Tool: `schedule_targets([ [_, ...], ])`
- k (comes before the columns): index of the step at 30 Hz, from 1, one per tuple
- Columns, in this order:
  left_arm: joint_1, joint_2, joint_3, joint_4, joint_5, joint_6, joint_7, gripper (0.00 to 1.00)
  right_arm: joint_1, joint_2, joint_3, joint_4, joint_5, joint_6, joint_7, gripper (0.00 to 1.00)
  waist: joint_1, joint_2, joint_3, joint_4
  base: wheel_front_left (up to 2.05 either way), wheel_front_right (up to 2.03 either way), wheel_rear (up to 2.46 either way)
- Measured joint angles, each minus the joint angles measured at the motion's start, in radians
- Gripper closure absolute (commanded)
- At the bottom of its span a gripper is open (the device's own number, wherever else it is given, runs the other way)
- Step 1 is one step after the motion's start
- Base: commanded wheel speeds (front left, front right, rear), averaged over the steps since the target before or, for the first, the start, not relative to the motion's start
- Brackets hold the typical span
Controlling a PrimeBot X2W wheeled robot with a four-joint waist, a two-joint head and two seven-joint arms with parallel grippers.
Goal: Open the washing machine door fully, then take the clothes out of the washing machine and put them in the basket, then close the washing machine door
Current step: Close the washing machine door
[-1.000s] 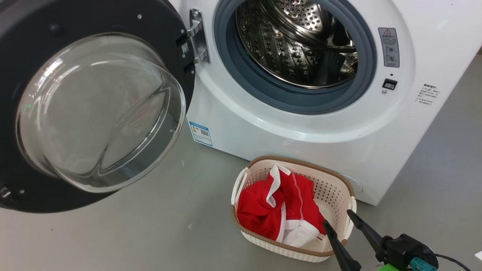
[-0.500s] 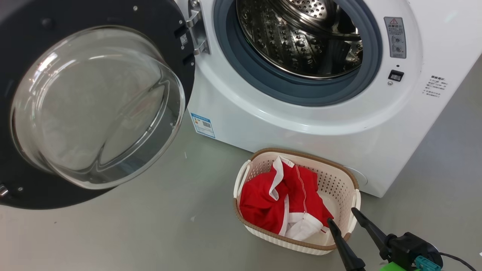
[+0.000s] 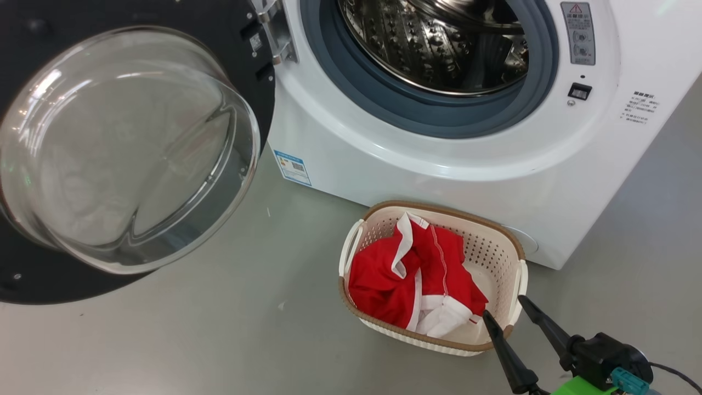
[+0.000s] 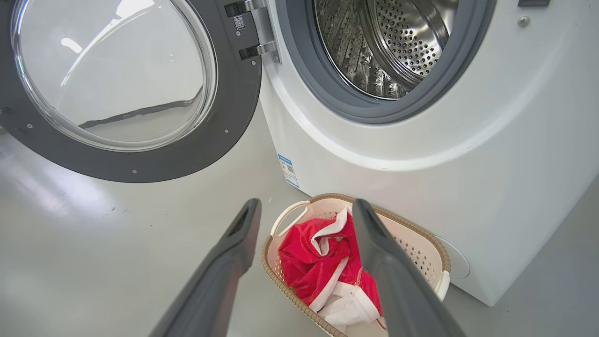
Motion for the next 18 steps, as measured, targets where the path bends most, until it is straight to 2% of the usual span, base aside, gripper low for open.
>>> schedule_targets([
  [6, 0.000, 0.005, -0.015, 0.018, -0.023, 0.000, 0.060, 1.00, -0.016, -0.011, 0.000, -0.005, 0.000, 0.000, 0.000, 0.00, 0.0000, 0.0000, 0.024, -0.008, 0.00, 0.00, 0.00],
  [18, 0.002, 0.023, -0.033, 0.012, -0.053, 0.000, 0.091, 1.00, -0.019, -0.013, 0.000, -0.006, -0.001, 0.000, 0.000, 0.00, 0.0000, 0.0000, 0.040, -0.017, 0.00, 0.00, 0.00],
])
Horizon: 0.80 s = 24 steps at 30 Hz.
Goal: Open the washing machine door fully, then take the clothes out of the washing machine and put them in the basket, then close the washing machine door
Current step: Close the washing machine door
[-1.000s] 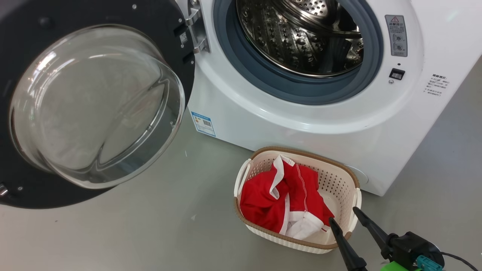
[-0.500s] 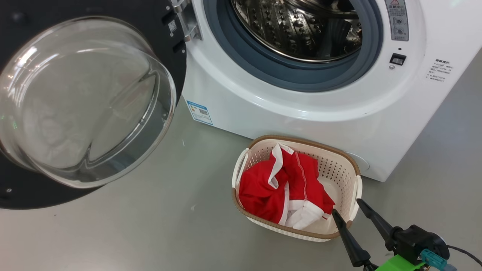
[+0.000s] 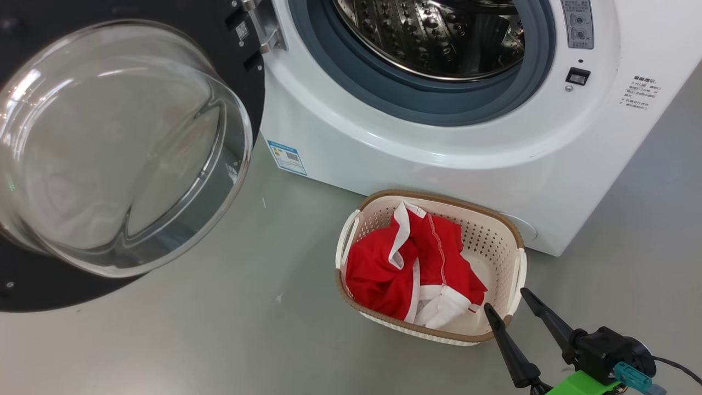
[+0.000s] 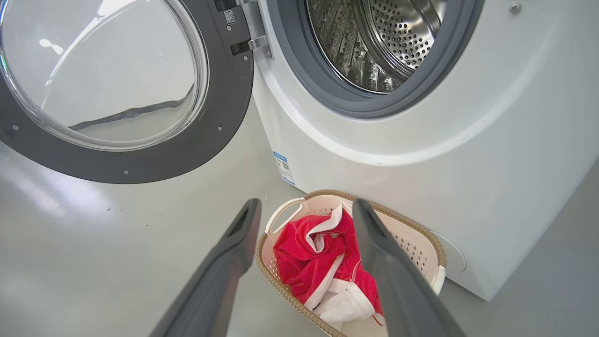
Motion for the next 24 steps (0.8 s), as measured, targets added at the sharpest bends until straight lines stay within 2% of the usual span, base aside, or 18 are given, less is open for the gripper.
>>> schedule_targets([
  [24, 0.159, 0.039, -0.079, -0.258, -0.149, 0.001, 0.187, 1.00, 0.001, 0.023, -0.002, 0.005, 0.000, 0.000, 0.000, 0.00, 0.0000, 0.0000, -0.063, -0.010, 0.00, 0.00, 0.00],
])
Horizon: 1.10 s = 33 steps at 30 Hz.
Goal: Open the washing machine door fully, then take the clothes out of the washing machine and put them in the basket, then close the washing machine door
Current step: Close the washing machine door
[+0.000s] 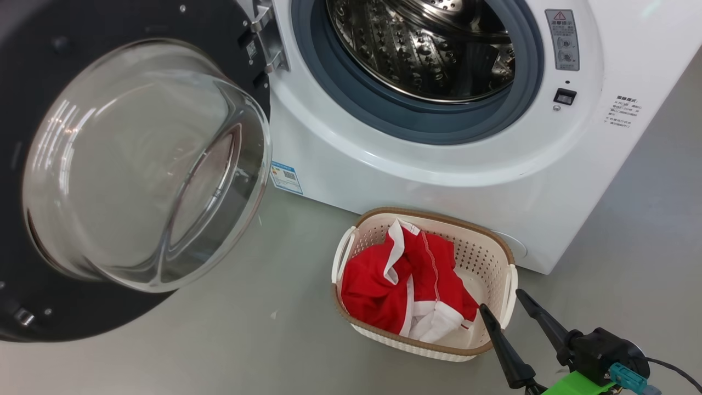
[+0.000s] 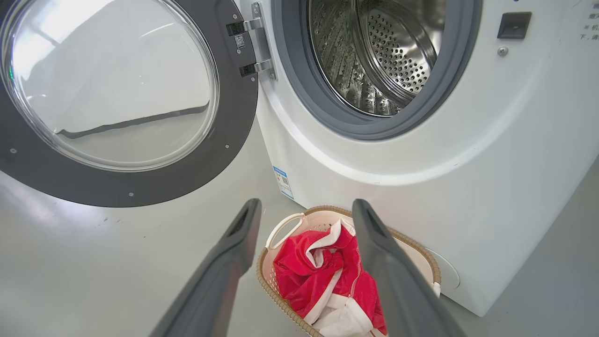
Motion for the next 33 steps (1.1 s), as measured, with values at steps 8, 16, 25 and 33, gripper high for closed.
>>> schedule_targets([
  [8, 0.056, 0.008, -0.031, -0.111, -0.086, 0.000, 0.062, 1.00, 0.002, 0.010, -0.003, 0.000, 0.000, 0.000, 0.000, 0.00, 0.0000, 0.0000, -0.010, -0.007, 0.00, 0.00, 0.00],
  [16, 0.121, 0.007, -0.072, -0.208, -0.165, -0.001, 0.119, 1.00, 0.004, 0.014, -0.005, 0.000, 0.000, 0.000, 0.000, 0.00, 0.0000, 0.0000, -0.018, -0.016, 0.00, 0.00, 0.00],
  [25, 0.182, 0.010, -0.146, -0.404, -0.256, -0.001, 0.186, 1.00, 0.004, 0.017, -0.015, -0.001, 0.000, 0.000, 0.000, 0.00, 0.0000, 0.0000, -0.023, -0.032, 0.00, 0.00, 0.00],
  [33, 0.224, 0.009, -0.193, -0.531, -0.314, -0.001, 0.201, 1.00, 0.006, 0.022, -0.043, -0.007, 0.000, 0.000, 0.000, 0.00, 0.0000, 0.0000, -0.023, -0.067, 0.00, 0.00, 0.00],
])
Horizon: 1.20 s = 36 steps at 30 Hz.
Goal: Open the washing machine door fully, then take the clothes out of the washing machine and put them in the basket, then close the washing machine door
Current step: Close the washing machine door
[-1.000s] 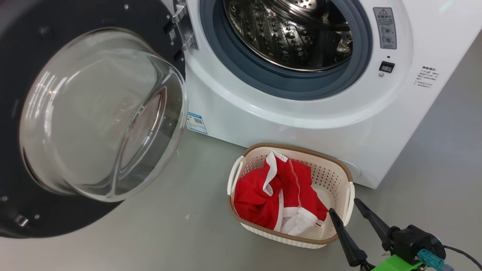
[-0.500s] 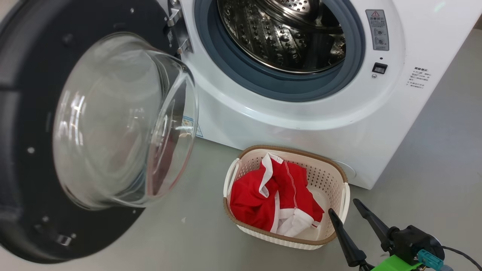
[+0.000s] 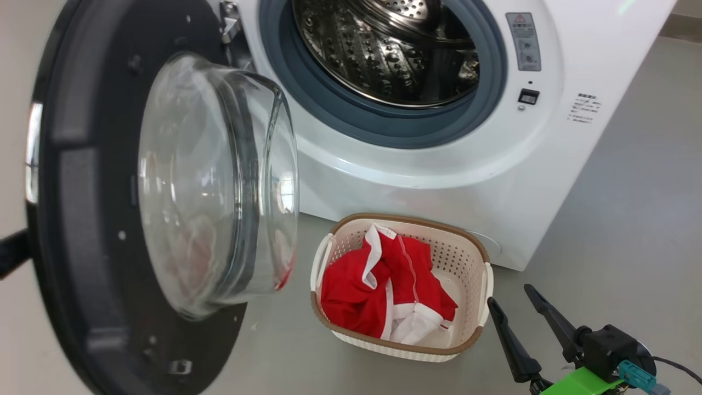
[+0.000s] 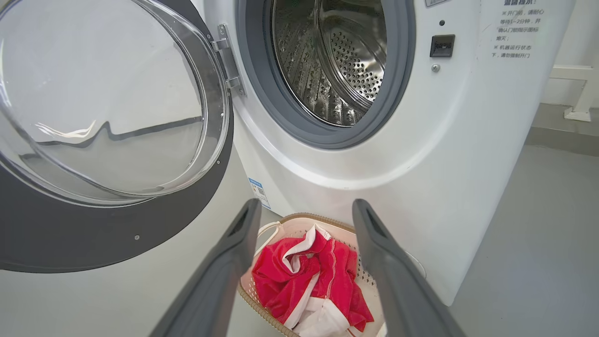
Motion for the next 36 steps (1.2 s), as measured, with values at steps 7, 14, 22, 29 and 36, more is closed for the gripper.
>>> schedule_targets([
  [7, 0.001, -0.021, -0.051, -0.097, -0.024, 0.000, -0.008, 1.00, 0.000, 0.002, -0.025, -0.006, 0.000, 0.000, 0.000, 0.00, 0.0000, 0.0000, 0.008, -0.040, 0.00, 0.00, 0.00],
  [14, -0.006, -0.053, -0.104, -0.141, -0.023, 0.000, -0.053, 1.00, 0.000, 0.008, -0.034, -0.011, -0.001, 0.000, 0.000, 0.00, 0.0000, 0.0000, 0.019, -0.084, 0.00, 0.00, 0.00],
  [22, -0.054, -0.092, -0.167, -0.156, -0.013, 0.000, -0.118, 1.00, -0.001, 0.014, -0.040, -0.014, -0.001, 0.000, 0.000, 0.00, 0.0000, 0.0000, 0.029, -0.130, 0.00, 0.00, 0.00],
  [29, -0.101, -0.120, -0.239, -0.160, 0.028, 0.000, -0.198, 1.00, -0.002, 0.019, -0.047, -0.015, -0.001, 0.000, 0.000, 0.00, 0.0000, 0.0000, 0.038, -0.176, 0.00, 0.00, 0.00],
  [36, -0.157, -0.155, -0.308, -0.140, 0.053, 0.000, -0.299, 1.00, -0.004, 0.025, -0.050, -0.018, -0.001, 0.000, 0.000, 0.00, 0.0000, 0.0000, 0.051, -0.218, 0.00, 0.00, 0.00],
])
